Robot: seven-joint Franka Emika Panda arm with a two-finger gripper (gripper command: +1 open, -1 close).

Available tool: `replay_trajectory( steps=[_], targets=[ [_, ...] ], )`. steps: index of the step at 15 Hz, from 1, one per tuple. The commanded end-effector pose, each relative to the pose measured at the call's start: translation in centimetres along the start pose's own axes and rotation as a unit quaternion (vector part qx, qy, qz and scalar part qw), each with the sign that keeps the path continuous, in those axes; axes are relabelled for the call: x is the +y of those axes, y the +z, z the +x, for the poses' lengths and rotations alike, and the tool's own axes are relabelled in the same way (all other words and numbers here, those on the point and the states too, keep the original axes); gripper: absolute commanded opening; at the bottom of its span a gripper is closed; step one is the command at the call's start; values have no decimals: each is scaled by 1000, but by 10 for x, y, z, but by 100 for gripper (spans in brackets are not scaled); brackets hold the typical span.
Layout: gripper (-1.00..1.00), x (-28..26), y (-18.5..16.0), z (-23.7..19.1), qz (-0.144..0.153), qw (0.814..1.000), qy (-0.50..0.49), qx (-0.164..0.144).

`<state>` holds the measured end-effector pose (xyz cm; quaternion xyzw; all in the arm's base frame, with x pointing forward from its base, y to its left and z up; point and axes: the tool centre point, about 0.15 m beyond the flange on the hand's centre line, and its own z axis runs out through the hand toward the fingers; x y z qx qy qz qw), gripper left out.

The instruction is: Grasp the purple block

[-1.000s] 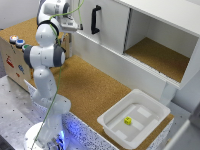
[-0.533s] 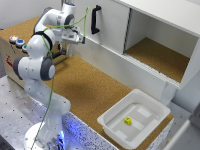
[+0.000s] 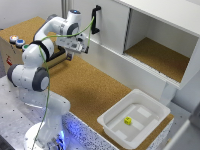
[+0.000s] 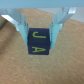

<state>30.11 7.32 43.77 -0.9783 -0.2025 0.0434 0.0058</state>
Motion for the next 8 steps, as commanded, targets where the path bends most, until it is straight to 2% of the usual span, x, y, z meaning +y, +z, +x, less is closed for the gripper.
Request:
replay_trajectory(
  steps=[1,8],
  targets=[
    [-100,105,28,-69,13,994,102,25],
    [-100,221,40,-152,-10,967,250,49]
  ],
)
